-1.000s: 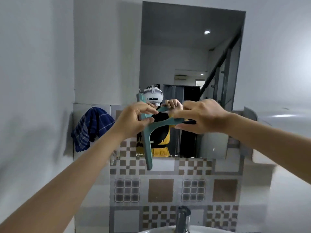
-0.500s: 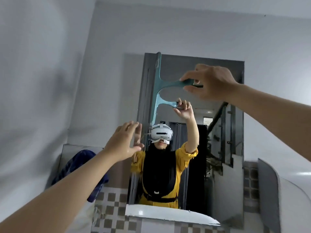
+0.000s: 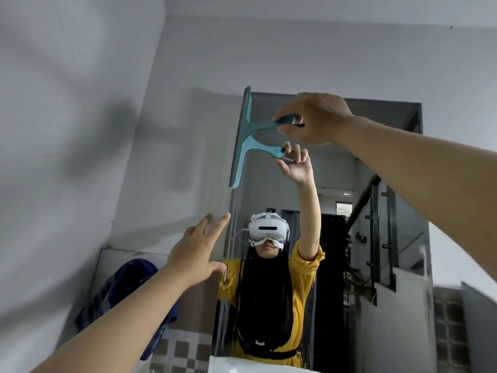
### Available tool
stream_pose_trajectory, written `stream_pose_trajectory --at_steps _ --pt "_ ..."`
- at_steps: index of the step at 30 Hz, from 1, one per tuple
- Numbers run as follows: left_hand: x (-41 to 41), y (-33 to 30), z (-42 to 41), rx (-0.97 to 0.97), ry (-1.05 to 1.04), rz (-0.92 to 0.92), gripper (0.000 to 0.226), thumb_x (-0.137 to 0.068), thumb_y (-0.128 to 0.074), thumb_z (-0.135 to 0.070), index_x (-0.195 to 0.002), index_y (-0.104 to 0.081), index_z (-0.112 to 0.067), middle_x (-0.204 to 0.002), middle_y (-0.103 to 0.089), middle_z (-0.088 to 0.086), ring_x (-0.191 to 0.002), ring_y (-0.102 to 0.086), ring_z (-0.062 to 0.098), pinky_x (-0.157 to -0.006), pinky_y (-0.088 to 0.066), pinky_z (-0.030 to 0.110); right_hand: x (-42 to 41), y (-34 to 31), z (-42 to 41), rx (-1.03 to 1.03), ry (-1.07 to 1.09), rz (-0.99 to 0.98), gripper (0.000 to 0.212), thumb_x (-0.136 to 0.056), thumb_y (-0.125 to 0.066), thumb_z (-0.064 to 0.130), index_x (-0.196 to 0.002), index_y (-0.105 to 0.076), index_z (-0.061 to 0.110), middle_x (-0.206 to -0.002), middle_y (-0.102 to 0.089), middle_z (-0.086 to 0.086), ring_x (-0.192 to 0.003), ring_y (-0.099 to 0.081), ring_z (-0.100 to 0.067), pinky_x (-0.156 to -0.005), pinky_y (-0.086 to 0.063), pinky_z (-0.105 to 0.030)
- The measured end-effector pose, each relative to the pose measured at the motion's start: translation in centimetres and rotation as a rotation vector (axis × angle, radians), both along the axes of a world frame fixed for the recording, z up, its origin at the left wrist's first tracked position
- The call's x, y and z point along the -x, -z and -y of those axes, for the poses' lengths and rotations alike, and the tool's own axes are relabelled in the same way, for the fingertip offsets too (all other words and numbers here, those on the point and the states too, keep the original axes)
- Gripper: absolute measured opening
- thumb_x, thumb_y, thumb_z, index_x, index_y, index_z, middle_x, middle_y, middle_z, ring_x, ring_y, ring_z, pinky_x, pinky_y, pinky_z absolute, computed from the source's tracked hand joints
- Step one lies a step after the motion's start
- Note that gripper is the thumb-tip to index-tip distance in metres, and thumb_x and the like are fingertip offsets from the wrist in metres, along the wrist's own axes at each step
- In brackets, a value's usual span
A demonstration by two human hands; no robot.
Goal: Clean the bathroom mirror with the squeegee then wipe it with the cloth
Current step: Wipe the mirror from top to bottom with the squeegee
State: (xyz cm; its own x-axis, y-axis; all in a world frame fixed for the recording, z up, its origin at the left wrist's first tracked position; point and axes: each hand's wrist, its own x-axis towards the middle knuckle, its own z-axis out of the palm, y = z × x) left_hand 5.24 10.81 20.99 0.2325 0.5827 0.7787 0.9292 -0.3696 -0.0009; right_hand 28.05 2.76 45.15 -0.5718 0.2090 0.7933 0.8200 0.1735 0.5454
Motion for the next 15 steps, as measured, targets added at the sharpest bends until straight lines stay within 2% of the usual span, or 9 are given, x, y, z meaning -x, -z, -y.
stream_pose_trajectory --at_steps 4,10,13,15 --pt "-0.1 0.0 -0.2 -0.002 -0.018 -0.016 0.108 -0.079 -0.067 -0.044 -0.143 0.020 -0.039 -0.159 0.000 0.010 -0.141 -0.019 0.034 -0.102 -0.042 0.043 -0.2 -0.4 -0.2 0.031 -0.003 -0.007 0.027 -0.092 -0.057 0.043 -0.117 -0.064 0.033 -0.097 -0.063 0.005 -0.087 -0.056 -0.019 -0.062 -0.033 -0.025" --pt "-0.3 0.1 -0.1 -0.009 -0.033 -0.032 0.107 -0.080 -0.066 -0.043 -0.142 0.021 -0.041 -0.158 -0.001 0.012 -0.140 -0.023 0.034 -0.101 -0.043 0.042 -2.4 -0.8 0.9 0.061 0.017 -0.030 0.028 -0.092 -0.057 0.044 -0.116 -0.064 0.033 -0.089 -0.059 0.011 -0.084 -0.052 -0.016 -0.064 -0.033 -0.027" --pt "-0.3 0.1 -0.2 0.004 -0.016 0.003 0.108 -0.078 -0.069 -0.041 -0.142 0.018 -0.045 -0.158 -0.001 0.010 -0.140 -0.023 0.034 -0.099 -0.046 0.044 -4.5 -0.5 1.3 0.087 0.031 -0.071 0.027 -0.090 -0.058 0.045 -0.115 -0.065 0.034 -0.073 -0.051 0.018 -0.080 -0.052 -0.017 -0.065 -0.033 -0.028" --pt "-0.2 0.2 -0.4 0.011 -0.011 0.020 0.110 -0.077 -0.071 -0.040 -0.141 0.018 -0.048 -0.158 -0.001 0.010 -0.140 -0.023 0.035 -0.099 -0.046 0.046 -5.6 -0.2 1.3 0.098 0.030 -0.092 0.027 -0.090 -0.059 0.045 -0.115 -0.065 0.035 -0.069 -0.047 0.020 -0.078 -0.053 -0.018 -0.066 -0.034 -0.028"
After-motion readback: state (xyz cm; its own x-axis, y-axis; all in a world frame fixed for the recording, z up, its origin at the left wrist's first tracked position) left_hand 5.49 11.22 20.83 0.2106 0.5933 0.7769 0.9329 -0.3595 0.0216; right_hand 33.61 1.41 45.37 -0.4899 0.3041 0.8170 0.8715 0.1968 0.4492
